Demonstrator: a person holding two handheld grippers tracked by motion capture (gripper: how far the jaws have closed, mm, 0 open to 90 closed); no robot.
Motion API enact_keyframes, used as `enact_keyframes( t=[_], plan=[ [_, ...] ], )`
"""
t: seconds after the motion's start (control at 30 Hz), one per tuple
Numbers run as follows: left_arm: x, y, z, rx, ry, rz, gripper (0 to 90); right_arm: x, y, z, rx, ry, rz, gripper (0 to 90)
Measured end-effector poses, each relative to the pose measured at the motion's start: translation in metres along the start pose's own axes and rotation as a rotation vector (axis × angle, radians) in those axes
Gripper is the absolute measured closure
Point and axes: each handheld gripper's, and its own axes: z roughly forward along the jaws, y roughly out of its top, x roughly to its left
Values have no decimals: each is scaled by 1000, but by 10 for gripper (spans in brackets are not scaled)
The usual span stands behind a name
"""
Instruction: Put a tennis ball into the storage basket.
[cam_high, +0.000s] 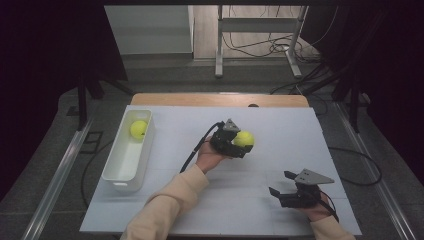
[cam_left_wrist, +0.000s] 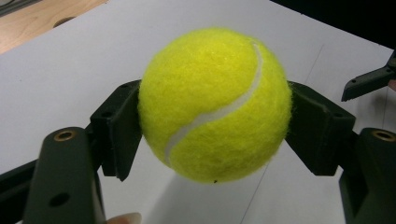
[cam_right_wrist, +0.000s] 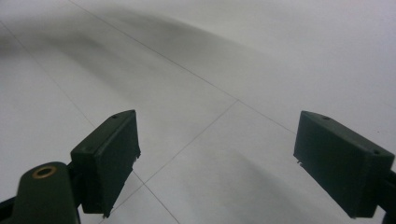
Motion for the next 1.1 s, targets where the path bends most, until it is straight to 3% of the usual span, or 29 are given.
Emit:
enact_keyframes(
  t=[1.1],
  plan=[
    [8, -18, -32, -29, 12, -30, 267, 0, 0, 0, 2, -10, 1, 144]
  ],
)
